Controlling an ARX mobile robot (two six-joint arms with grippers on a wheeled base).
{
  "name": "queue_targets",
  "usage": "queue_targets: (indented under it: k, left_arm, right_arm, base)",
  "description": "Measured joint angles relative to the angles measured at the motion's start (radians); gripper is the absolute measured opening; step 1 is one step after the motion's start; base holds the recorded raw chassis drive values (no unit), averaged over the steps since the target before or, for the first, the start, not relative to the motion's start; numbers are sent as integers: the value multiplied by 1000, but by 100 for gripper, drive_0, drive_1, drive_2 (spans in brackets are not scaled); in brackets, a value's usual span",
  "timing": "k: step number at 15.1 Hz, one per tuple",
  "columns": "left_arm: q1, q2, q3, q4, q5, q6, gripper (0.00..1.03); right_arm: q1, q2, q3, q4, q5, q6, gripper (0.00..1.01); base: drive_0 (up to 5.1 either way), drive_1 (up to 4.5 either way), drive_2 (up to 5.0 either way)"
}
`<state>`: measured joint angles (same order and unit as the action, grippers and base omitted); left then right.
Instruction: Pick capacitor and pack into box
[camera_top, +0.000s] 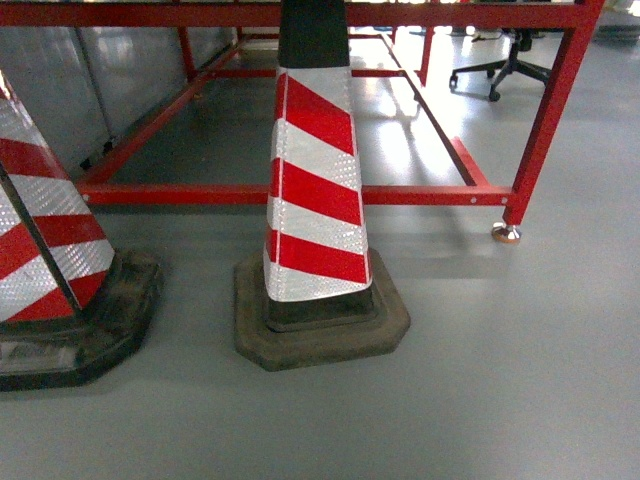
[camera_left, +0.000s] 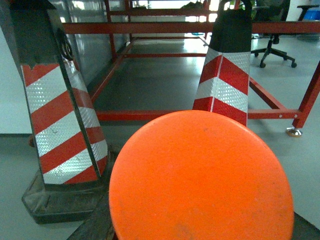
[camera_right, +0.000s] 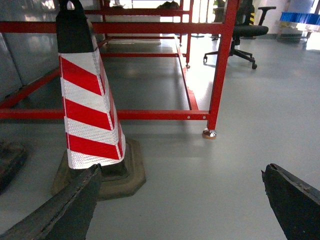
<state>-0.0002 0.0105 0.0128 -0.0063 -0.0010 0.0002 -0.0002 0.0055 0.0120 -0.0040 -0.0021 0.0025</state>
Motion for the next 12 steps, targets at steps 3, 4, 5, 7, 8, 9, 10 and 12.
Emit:
queue_targets:
  k: [3,4,5,7,8,9,10,12]
  left_arm:
    - [0,0,0,-1,0,0,44]
    - [0,0,0,-2,0,0,44]
    - [0,0,0,0,0,0,44]
    - [0,0,0,-1,0,0,44]
    - [0,0,0,-1,0,0,44]
    - [0,0,0,-2,0,0,44]
    - [0,0,0,0,0,0,44]
    - [0,0,0,0,1,0,44]
  right_arm:
    - [0,0,0,-1,0,0,98]
    - [0,0,0,-2,0,0,98]
    - [0,0,0,-1,0,0,98]
    - [0,0,0,-2,0,0,98]
    - [0,0,0,-1,0,0,98]
    - [0,0,0,-3,0,0,98]
    - [0,0,0,0,0,0,98]
    - [0,0,0,0,1,0,98]
  base:
    - [-5,277,-288]
    - [-7,277,-290]
    - [-6,276,-288]
    - [-5,277,-286]
    - [7,289,-275]
    - [11,183,-160]
    - [0,0,0]
    - [0,0,0]
